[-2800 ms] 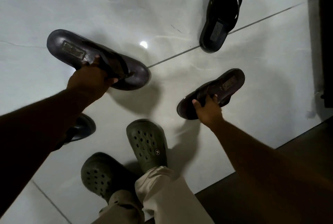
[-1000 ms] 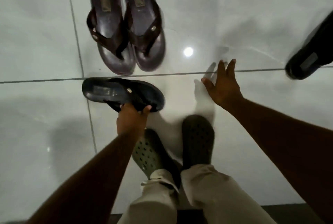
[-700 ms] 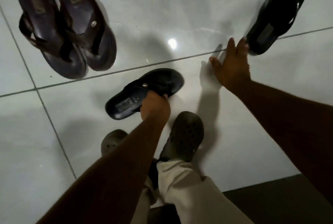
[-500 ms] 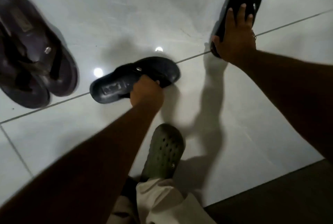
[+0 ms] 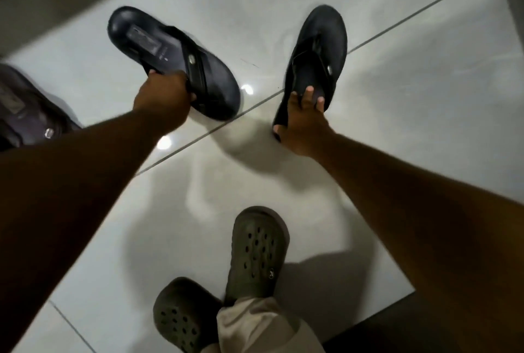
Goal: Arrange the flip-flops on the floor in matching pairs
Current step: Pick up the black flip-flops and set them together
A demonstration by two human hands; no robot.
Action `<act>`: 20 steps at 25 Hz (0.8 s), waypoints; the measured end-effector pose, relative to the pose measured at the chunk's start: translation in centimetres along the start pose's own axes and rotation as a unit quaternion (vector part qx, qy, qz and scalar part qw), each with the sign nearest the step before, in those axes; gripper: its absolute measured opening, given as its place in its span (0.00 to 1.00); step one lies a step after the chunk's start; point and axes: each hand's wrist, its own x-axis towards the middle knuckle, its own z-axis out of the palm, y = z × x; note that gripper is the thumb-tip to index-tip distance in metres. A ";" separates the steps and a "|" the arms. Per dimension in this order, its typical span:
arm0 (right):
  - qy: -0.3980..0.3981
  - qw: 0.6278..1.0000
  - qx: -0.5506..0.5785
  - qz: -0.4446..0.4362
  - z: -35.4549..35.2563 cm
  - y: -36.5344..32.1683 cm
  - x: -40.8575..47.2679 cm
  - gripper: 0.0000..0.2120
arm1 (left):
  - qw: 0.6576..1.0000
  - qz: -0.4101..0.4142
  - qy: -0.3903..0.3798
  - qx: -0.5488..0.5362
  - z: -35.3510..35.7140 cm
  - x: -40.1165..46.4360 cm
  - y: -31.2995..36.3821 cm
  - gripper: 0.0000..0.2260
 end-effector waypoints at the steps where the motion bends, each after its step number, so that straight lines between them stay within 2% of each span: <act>1: -0.024 0.999 0.044 0.003 1.2 -1.5 -0.9 0.41 | 1.000 0.008 0.009 -0.008 -0.8 0.8 -0.6 0.13; 4: -0.067 0.989 0.118 -0.056 5.0 -6.6 -3.8 0.39 | 0.995 0.028 0.018 -0.099 -3.0 2.8 -1.6 0.15; 6: -0.069 0.969 0.223 -0.078 5.7 -8.7 -5.0 0.30 | 0.985 0.027 0.041 -0.164 -3.8 2.2 -1.8 0.19; 7: -0.029 0.960 0.265 -0.089 5.2 -8.9 -5.2 0.24 | 0.981 0.025 0.059 -0.181 -3.6 1.1 -1.9 0.20; 9: 0.117 0.948 0.282 -0.093 2.9 -8.6 -5.1 0.15 | 0.977 0.011 0.095 -0.189 -1.9 -2.9 -2.1 0.21; 11: 0.226 0.942 0.232 -0.092 -0.4 -7.8 -4.3 0.15 | 0.972 -0.048 0.117 -0.200 0.5 -8.3 -1.5 0.21; 13: 0.264 0.947 0.125 -0.133 -3.3 -7.3 -2.9 0.20 | 0.964 -0.099 0.087 -0.232 3.2 -12.5 0.8 0.23; 17: 0.155 0.941 -0.118 -0.278 -7.0 -10.4 2.1 0.32 | 0.912 -0.236 -0.015 -0.334 6.3 -13.3 6.6 0.39; 19: 0.105 0.933 -0.186 -0.289 -6.1 -13.3 4.6 0.34 | 0.890 -0.314 -0.077 -0.321 6.1 -10.9 8.0 0.43; 20: 0.083 0.935 -0.199 -0.281 -5.4 -14.8 5.6 0.34 | 0.877 -0.333 -0.104 -0.330 6.0 -9.7 8.4 0.42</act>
